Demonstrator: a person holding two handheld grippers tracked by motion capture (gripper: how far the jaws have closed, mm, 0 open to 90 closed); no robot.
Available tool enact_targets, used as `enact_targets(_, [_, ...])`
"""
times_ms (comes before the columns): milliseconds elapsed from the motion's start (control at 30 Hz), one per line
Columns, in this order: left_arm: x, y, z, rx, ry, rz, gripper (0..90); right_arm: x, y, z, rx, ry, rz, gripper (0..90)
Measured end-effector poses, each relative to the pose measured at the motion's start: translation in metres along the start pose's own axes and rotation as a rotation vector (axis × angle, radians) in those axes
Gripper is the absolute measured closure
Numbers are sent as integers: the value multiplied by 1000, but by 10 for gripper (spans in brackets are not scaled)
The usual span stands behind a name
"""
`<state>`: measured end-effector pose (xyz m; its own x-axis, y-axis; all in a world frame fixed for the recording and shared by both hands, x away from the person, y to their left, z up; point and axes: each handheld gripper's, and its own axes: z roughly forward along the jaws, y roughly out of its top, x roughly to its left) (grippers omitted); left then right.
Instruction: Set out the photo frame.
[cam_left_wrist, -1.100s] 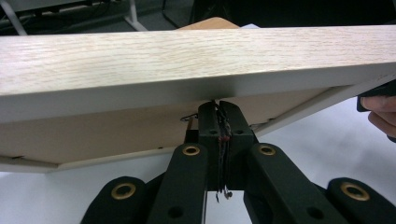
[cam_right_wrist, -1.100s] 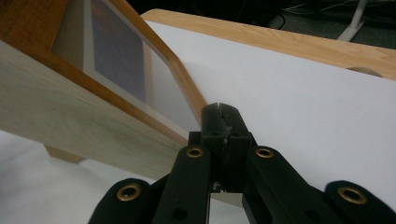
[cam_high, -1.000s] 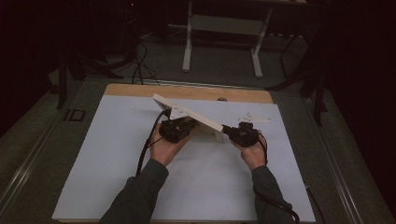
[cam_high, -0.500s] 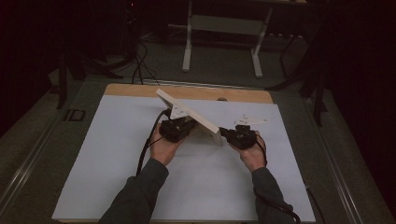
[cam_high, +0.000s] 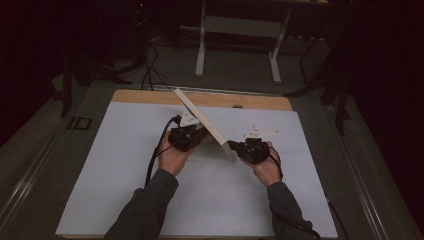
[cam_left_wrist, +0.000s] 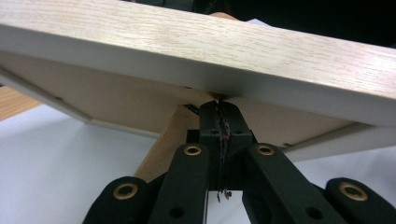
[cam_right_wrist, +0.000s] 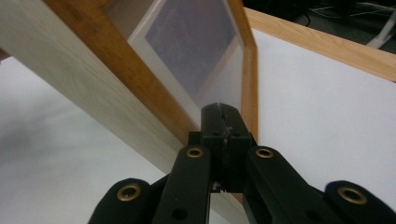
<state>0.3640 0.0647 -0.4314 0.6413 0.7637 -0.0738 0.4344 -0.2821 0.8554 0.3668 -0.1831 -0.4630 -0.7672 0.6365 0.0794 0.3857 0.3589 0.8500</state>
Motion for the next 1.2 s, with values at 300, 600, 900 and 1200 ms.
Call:
enact_targets(300, [3, -1, -1, 3, -10, 16, 900, 7, 1, 1, 12, 11, -34, 898])
enact_targets(600, [7, -1, -2, 3, -34, 3, 900, 14, 2, 3, 16, 23, -58, 898])
enact_targets(900, [11, -1, -1, -3, -65, -20, 900, 23, 4, 5, 33, 16, -107, 898])
enact_targets(1200, [13, -2, -1, -3, -67, -27, 900, 27, 5, 6, 37, 26, -121, 897])
